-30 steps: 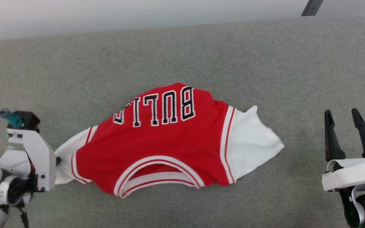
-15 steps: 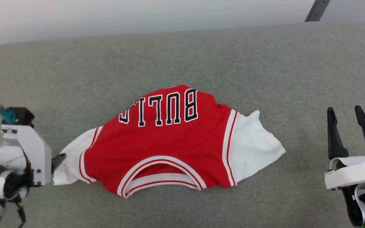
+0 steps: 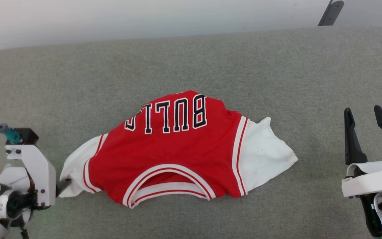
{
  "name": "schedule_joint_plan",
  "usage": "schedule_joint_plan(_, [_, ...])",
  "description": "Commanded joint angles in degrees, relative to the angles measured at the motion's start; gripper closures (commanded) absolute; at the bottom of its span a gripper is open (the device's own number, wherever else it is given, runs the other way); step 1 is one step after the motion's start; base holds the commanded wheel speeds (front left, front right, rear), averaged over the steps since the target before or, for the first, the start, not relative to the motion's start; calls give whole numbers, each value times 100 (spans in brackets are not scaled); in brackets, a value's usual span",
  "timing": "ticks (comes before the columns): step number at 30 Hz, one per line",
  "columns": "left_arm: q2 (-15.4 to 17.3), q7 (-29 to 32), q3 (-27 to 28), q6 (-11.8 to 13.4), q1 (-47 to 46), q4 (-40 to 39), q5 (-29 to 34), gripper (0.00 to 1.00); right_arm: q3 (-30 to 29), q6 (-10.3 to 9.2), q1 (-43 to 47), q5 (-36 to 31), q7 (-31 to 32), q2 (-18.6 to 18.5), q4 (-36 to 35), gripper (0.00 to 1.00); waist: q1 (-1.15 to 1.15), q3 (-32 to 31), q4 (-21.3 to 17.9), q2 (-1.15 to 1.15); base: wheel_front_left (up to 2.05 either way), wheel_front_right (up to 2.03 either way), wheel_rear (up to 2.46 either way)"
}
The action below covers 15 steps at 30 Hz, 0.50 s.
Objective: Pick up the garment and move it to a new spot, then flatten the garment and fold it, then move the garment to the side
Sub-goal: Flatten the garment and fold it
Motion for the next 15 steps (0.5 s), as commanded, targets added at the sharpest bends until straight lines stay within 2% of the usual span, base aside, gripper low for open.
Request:
schedule_joint_plan(1, [-23, -18, 3, 36, 46, 9, -8, 0, -12, -9, 58, 23, 3, -27, -48, 0, 0, 35, -17, 0, 0, 0, 0])
schedule_joint_plan(6, [-72, -11, -102, -9, -20, 160, 93, 0, -55, -9, 52, 0, 62, -14, -141, 0, 0, 118, -38, 0, 0, 0, 0])
schedule_joint_plan(15, [-409, -40, -277, -145, -187, 1002, 111, 0, -34, -9, -56, -19, 127, -45, -287, 0, 0, 293, -103, 0, 0, 0, 0])
